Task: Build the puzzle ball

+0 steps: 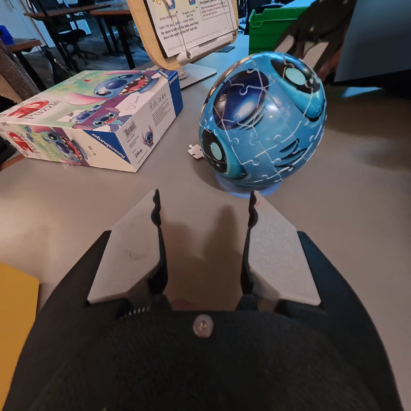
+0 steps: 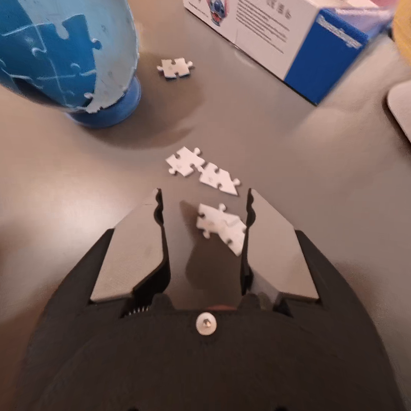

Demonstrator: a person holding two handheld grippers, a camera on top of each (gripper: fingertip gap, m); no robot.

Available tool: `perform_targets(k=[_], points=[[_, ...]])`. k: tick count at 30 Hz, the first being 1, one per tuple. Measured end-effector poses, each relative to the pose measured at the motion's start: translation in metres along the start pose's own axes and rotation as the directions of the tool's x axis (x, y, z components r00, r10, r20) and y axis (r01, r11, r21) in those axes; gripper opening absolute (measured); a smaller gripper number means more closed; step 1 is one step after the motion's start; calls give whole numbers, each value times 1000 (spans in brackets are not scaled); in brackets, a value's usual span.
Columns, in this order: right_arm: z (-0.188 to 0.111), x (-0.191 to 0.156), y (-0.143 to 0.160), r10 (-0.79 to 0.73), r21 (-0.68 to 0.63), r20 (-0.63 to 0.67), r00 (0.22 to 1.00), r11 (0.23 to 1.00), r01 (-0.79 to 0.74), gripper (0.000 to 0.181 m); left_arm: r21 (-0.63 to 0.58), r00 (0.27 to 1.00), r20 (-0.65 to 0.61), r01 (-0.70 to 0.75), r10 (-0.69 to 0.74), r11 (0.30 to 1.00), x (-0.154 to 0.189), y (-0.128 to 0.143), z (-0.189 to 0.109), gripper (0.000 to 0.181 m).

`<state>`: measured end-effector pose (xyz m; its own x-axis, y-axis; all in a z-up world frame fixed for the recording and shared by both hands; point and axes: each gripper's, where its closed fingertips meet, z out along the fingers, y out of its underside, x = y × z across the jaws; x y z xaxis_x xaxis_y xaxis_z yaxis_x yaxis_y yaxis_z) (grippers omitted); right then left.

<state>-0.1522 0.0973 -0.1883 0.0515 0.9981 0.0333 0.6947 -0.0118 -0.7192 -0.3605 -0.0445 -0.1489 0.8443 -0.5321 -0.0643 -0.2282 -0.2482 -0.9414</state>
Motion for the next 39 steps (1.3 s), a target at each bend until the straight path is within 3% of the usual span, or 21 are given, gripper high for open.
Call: perform_targets(k=[2,7,10,16,21,28,32,34,39], points=[[14,-16,-7,-44,-19,19,999,999,45,64,22,1000,13,4,-4,1000,-1,-3,-2,76],[32,-15,-6,-211,-95,28,977,972,213,61,47,999,21,33,-34,998,-5,-5,-5,75],[37,-23,-6,-221,-100,171,960,966,240,46,34,999,4,36,-37,999,-3,-3,-3,72],[41,-13,-9,-258,-133,272,927,944,302,56,28,999,6,38,-38,999,-4,-3,-2,71],[36,-17,-2,-338,-134,347,875,906,403,34,34,998,6,54,-55,998,-5,-3,-3,70],[39,-22,-6,-341,-93,339,877,915,391,24,45,997,11,73,-73,996,-7,-5,-3,68],[36,-15,-17,-365,-63,288,886,915,397,23,70,981,105,157,-164,985,-29,-13,-6,53],[30,-7,-32,-407,-33,220,887,905,424,23,63,966,155,198,-205,978,-41,-34,-11,47],[15,-4,-78,-514,46,76,854,858,512,23,-16,977,135,171,-167,985,-43,-131,3,33]])
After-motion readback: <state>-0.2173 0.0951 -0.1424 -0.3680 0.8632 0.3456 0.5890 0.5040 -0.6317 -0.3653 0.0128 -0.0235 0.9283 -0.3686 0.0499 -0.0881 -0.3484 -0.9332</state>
